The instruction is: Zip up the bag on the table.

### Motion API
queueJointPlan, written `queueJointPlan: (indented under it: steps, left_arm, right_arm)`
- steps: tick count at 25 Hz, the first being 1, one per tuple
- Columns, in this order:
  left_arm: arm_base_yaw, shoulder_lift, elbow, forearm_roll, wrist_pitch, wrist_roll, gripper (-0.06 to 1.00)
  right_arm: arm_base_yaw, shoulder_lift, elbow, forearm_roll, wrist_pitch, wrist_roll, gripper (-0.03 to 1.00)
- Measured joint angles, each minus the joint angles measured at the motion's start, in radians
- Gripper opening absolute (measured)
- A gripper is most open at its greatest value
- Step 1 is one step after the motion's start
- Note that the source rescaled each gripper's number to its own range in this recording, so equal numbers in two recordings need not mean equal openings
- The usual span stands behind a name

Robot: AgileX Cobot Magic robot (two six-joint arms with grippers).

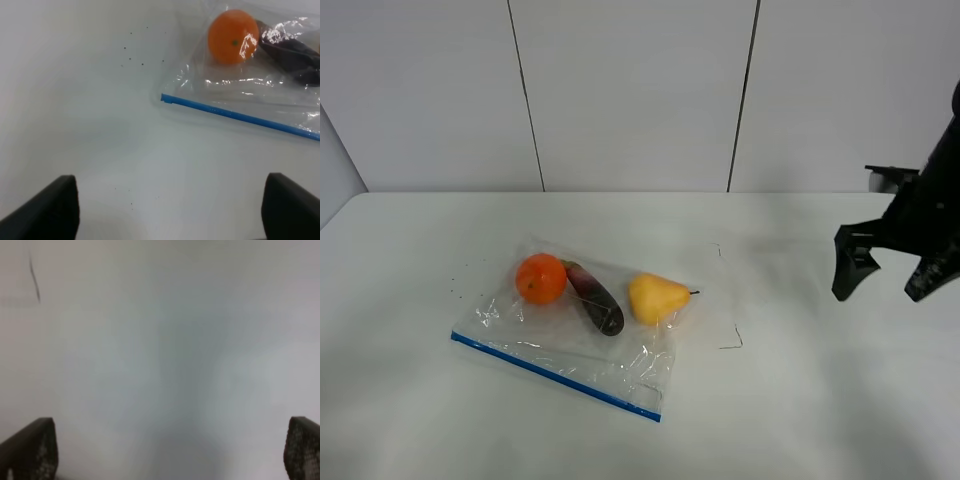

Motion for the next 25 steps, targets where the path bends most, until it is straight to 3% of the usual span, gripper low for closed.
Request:
queueJointPlan:
  steps: [6,12,18,25]
  left_arm:
    - [0.000,0.000,0.000,0.000,0.000,0.000,0.96]
    - [0.000,0.000,0.000,0.000,0.000,0.000,0.96]
    - [0.000,0.000,0.000,0.000,0.000,0.000,0.96]
    - [0.000,0.000,0.000,0.000,0.000,0.000,0.96]
  right_arm:
    - [0.000,-0.280,0.340,-0.028,0.001,0.014,1.00]
    - [0.000,-0.577,0.568,-0.077,-0.058,0.034,1.00]
    - [0.000,-0.880,0.674,-0.083,-0.164,0.044,1.00]
    - [0.000,-1.152,0.683,-0.083,-0.183,0.045,1.00]
